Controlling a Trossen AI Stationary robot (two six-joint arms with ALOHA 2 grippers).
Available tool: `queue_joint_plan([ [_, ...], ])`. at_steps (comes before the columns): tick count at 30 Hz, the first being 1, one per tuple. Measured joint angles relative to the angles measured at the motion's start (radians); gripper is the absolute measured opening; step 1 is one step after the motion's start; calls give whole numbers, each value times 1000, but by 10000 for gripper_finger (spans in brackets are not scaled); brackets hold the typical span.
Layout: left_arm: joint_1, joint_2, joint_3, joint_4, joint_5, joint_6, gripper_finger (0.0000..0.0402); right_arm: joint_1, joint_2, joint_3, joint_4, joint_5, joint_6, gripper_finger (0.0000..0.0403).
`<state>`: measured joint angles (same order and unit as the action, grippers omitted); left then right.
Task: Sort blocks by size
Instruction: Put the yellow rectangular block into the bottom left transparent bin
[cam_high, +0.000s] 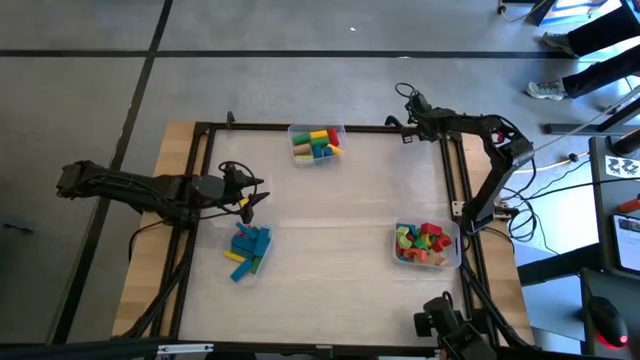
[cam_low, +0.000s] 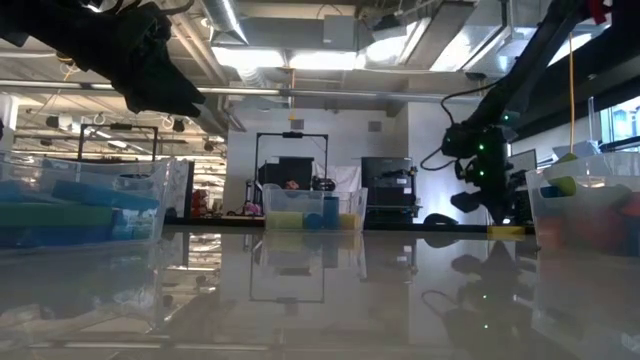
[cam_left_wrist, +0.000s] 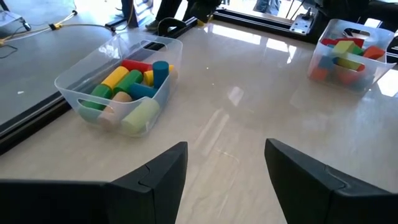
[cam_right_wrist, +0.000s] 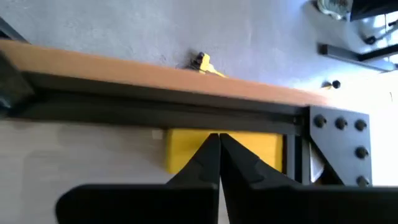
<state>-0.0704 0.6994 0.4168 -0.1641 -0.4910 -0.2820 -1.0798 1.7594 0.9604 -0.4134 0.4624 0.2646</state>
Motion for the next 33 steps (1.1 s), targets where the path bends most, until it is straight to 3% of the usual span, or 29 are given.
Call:
queue_joint_plan([
  [15, 2, 1, 0, -1, 0, 4, 210, 45, 51, 17, -6, 9, -55, 7],
  [25, 2, 1, 0, 27, -1, 26, 210, 238, 9, 34, 29, -284, -62, 7],
  [33, 2, 1, 0, 48, -1, 48, 210, 418, 8, 35, 26, -325, -64, 7],
])
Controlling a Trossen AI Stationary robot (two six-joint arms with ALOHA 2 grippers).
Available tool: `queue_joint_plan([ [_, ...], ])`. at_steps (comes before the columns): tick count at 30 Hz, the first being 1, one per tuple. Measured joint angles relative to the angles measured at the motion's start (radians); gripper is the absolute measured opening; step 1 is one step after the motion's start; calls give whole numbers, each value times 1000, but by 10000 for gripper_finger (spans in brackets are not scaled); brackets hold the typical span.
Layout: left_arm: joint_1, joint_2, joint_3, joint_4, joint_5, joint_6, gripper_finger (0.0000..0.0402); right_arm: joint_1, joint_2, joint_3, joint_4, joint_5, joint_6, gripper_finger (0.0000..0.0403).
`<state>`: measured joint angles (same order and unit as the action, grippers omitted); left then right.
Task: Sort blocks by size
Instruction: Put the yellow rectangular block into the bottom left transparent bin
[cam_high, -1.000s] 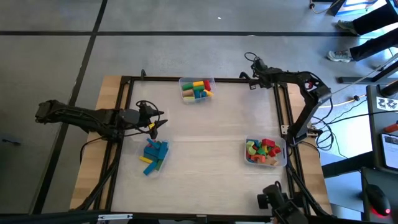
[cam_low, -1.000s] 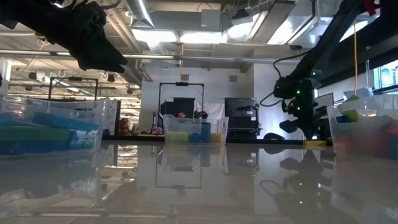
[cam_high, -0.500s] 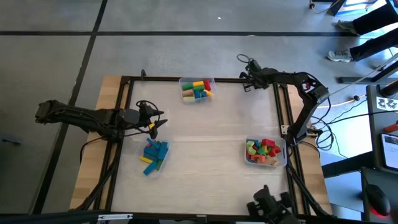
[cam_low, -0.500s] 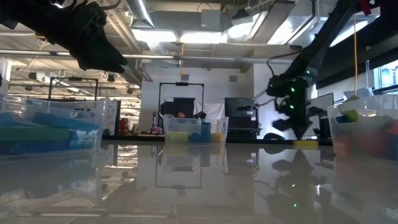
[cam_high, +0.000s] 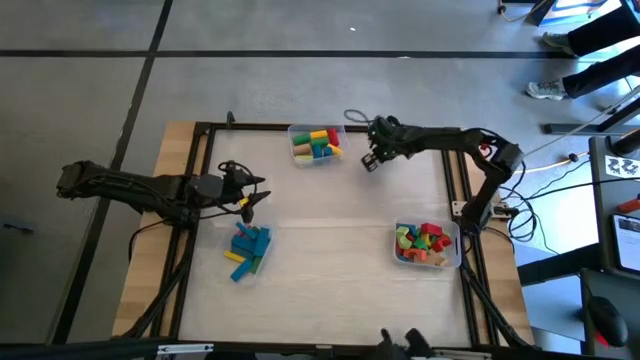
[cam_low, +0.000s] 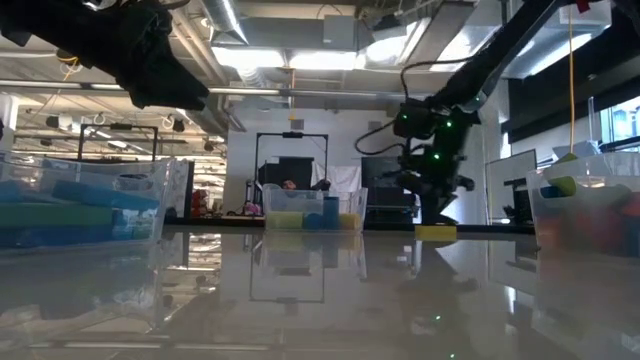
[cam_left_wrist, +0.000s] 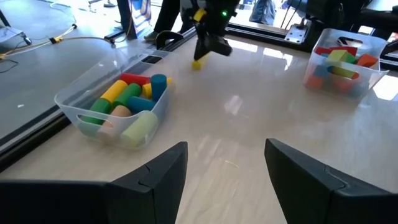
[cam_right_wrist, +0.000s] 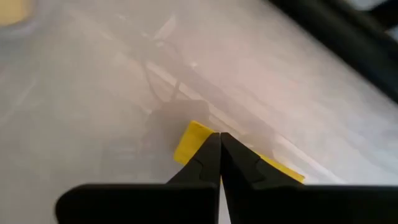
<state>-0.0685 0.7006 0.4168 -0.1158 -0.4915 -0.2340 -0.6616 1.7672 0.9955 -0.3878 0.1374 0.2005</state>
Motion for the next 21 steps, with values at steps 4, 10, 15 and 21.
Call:
queue_joint_plan([
  [4, 0, 0, 0, 4, 0, -2, 210, 41, 5, 51, -85, -3, -17, 7],
  [10, 0, 0, 0, 4, 0, -20, 210, 69, -18, 187, -205, 28, -91, 7],
  [15, 0, 0, 0, 2, 0, -25, 210, 63, -19, 278, -348, 27, -211, 12],
  [21, -4, 0, 0, -8, 1, -91, 210, 53, -18, 285, -489, 31, -285, 106],
])
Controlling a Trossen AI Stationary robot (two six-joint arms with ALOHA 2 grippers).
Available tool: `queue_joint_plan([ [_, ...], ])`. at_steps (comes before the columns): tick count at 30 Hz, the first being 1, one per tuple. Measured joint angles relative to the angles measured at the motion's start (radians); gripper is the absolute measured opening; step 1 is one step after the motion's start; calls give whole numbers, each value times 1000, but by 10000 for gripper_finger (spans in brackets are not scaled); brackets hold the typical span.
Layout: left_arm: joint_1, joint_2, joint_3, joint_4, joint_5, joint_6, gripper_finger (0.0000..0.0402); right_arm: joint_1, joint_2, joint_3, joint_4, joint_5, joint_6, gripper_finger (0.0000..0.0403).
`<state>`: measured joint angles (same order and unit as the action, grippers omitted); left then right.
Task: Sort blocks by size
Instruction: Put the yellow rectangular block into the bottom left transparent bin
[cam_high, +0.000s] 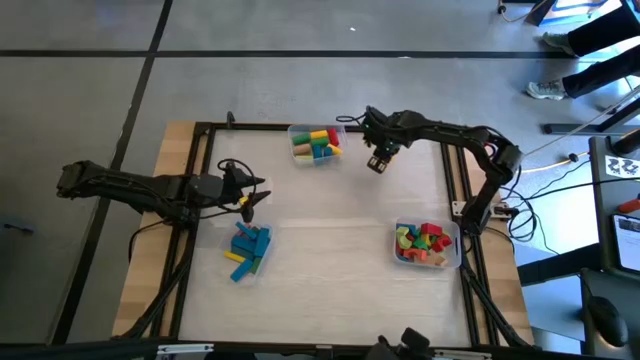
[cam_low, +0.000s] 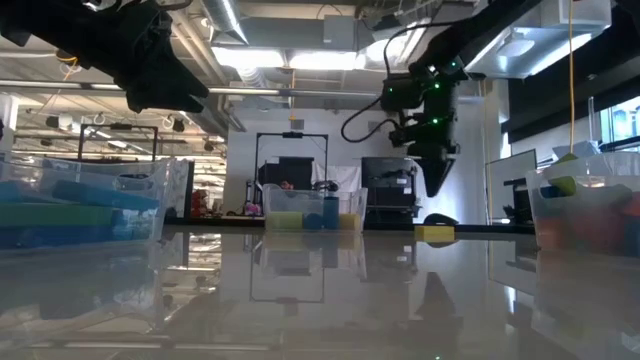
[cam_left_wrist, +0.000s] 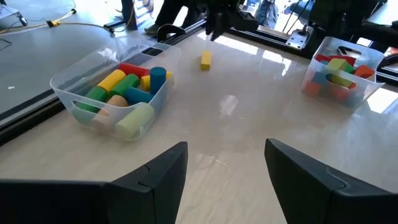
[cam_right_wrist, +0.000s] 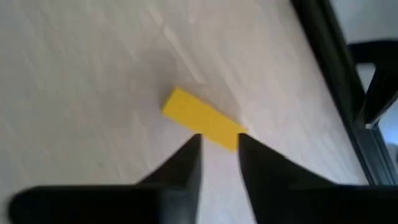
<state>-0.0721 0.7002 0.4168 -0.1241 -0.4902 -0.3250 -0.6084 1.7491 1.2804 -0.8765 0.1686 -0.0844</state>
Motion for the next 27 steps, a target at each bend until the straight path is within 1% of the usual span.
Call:
queue_joint_plan([
  [2, 0, 0, 0, -4, 0, 0, 210, -1, 4, 0, -23, -4, -9, 152],
  [6, 0, 0, 0, -6, 0, 10, 210, 0, 4, 0, 0, -4, -131, 236],
  [8, 0, 0, 0, -7, 0, 11, 210, 0, 4, 0, 1, -8, -160, 267],
  [10, 0, 0, 0, -8, 0, 11, 210, -1, 9, 0, 2, -42, -201, 289],
  [13, 0, 0, 0, -10, 0, 11, 210, -1, 11, 0, -14, -84, -244, 301],
  [17, 0, 0, 0, -22, 0, 25, 210, -1, 11, 0, -5, -127, -264, 303],
  [19, 1, 0, 0, -24, 0, 26, 210, 0, 11, 0, 23, -112, -264, 303],
  [22, 1, 0, 0, -24, 0, 26, 210, 0, 11, 0, 103, -31, -249, 303],
  [23, 1, 0, 0, -24, 0, 26, 210, 0, 11, 1, 121, -26, -228, 303],
  [25, 1, 0, 0, -23, 0, 13, 210, -1, 11, 1, 115, -59, -206, 303],
  [27, 1, 0, 0, -24, 0, -3, 210, -2, 11, 1, 89, -124, -248, 303],
])
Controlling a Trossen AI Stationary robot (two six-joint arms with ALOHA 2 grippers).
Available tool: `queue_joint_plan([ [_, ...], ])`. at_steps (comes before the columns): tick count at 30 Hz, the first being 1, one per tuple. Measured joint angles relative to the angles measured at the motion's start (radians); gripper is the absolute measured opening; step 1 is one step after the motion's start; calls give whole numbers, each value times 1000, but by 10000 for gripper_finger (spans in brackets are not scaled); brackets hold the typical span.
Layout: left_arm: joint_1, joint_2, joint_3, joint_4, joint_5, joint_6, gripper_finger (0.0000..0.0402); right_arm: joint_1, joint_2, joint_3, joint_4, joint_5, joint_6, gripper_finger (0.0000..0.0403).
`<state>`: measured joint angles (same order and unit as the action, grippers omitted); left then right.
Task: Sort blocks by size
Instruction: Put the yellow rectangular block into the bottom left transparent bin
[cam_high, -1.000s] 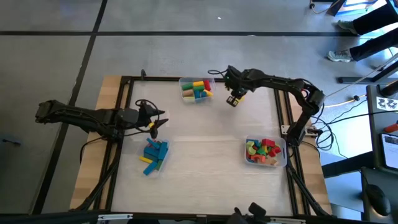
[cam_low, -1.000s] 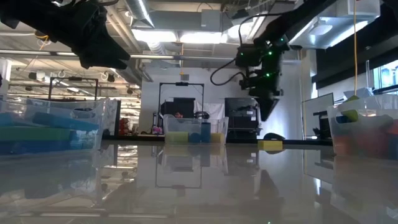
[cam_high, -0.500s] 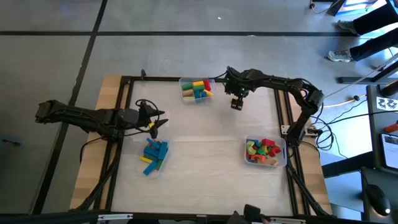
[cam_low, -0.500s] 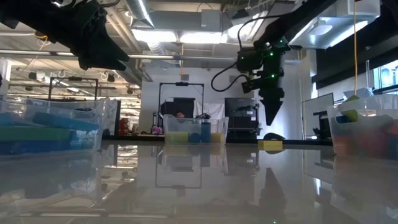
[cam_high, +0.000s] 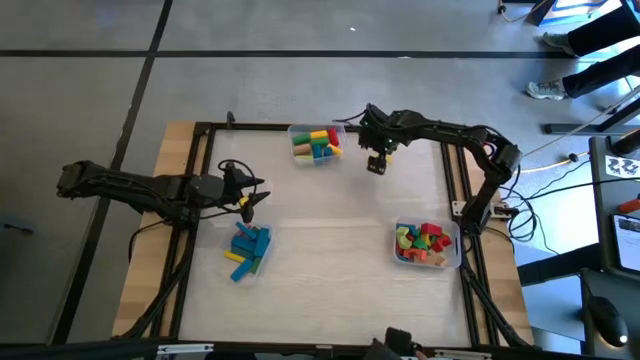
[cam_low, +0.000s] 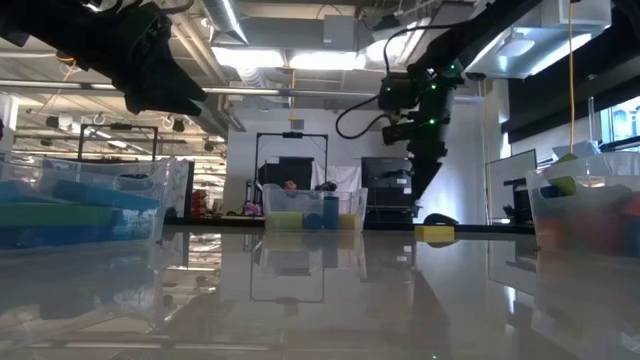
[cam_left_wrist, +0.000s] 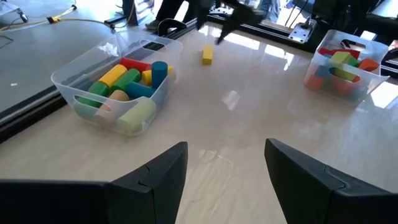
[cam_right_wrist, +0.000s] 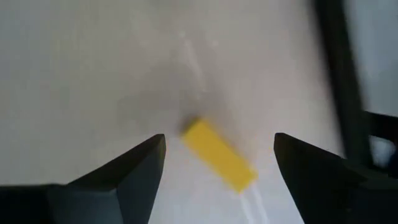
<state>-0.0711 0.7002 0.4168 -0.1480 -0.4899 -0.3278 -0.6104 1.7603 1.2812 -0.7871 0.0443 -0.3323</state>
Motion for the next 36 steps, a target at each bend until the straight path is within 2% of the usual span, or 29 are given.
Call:
queue_joint_plan([
  [3, -1, 0, 0, -5, 0, -5, 210, -5, 0, 0, -78, -88, -103, 303],
  [5, -1, 0, 0, -6, 0, -8, 210, -4, 0, 0, -107, -105, -171, 303],
  [13, -1, 0, 0, -17, 0, -29, 210, -60, 9, 0, -85, -91, -343, 303],
  [19, -1, 0, 0, -20, 0, -63, 210, -87, 76, 0, -73, -93, -386, 303],
  [28, -1, 0, 0, -22, 0, -72, 210, -86, 194, 4, -20, -8, -431, 300],
  [32, -1, 0, 0, -22, 0, -71, 210, -91, 207, 5, -31, -30, -411, 263],
  [36, -1, 0, 0, -19, 0, -70, 210, -89, 208, 4, -45, -37, -408, 182],
])
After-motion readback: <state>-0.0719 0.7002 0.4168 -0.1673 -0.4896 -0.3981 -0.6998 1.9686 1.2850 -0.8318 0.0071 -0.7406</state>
